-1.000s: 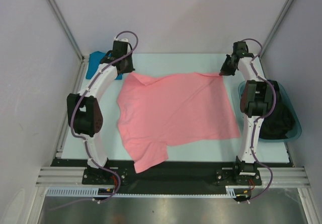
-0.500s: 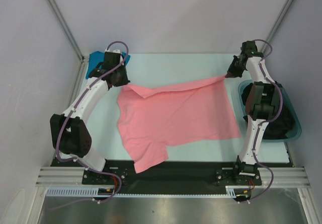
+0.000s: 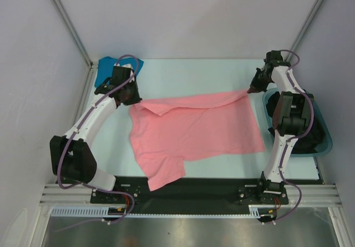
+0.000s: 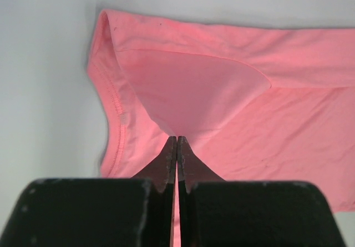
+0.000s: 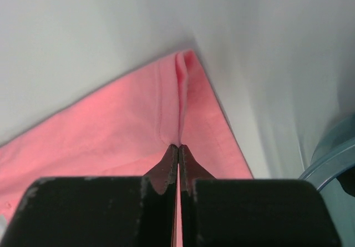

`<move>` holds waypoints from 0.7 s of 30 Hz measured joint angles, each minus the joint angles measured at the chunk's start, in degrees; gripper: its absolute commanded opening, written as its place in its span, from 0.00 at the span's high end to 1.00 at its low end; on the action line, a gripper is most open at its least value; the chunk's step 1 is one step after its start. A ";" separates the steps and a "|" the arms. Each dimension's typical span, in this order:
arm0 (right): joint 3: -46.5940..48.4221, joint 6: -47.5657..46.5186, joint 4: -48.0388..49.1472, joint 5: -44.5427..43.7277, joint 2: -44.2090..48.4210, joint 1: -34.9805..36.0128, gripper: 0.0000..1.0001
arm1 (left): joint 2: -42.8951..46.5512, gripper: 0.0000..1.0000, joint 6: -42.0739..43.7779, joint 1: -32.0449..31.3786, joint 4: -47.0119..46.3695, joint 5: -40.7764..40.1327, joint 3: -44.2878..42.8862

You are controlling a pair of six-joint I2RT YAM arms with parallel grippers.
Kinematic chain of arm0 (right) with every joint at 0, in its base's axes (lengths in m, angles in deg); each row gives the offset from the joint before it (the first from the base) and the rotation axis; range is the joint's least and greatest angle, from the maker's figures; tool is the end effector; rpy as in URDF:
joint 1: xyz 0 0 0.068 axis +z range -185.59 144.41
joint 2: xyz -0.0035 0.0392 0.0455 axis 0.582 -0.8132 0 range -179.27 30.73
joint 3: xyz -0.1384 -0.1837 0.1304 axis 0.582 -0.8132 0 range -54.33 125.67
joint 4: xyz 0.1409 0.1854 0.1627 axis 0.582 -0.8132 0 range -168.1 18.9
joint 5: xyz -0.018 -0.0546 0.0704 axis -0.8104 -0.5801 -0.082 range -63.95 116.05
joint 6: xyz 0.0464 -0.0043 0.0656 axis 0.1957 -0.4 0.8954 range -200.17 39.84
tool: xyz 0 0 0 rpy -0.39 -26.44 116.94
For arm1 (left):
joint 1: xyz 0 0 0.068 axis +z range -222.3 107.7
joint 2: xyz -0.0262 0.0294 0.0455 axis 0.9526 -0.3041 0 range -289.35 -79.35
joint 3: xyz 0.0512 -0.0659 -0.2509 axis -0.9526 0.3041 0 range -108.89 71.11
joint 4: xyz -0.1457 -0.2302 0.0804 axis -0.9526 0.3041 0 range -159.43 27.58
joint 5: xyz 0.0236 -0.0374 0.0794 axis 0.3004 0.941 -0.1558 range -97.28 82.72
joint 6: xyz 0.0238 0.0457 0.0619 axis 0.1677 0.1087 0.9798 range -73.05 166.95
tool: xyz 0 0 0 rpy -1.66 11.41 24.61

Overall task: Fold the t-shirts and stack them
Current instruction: Fold the tshirt

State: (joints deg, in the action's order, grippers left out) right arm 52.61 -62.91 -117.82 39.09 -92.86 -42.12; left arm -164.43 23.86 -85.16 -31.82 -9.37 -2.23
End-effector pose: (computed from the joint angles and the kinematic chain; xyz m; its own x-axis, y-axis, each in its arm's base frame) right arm 0.4981 -0.0413 0.1799 -0.8450 0.3877 -0.3683 0.2733 0.9051 0.3257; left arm 0.3586 -0.0792 0.2630 -0.7585 -0.2287 -0.6102 -0.1067 0.9673 -0.2300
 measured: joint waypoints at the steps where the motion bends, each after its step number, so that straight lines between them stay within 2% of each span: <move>1: -0.81 -0.07 -0.09 -0.02 0.13 0.00 1.00 | 0.15 1.00 0.00 0.00 0.02 0.22 0.44; 8: -3.76 -0.42 -0.52 -0.33 0.48 0.00 1.00 | 1.51 1.00 0.00 0.00 0.07 0.92 4.37; 21: -4.42 -0.61 -0.96 -2.95 3.04 0.02 1.00 | 5.40 1.00 0.00 0.02 0.20 1.49 5.42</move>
State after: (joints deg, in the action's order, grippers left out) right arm 48.19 -63.52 -118.78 36.14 -89.83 -42.10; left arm -159.03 23.86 -85.14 -31.62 -7.88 3.19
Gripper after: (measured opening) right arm 0.010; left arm 0.005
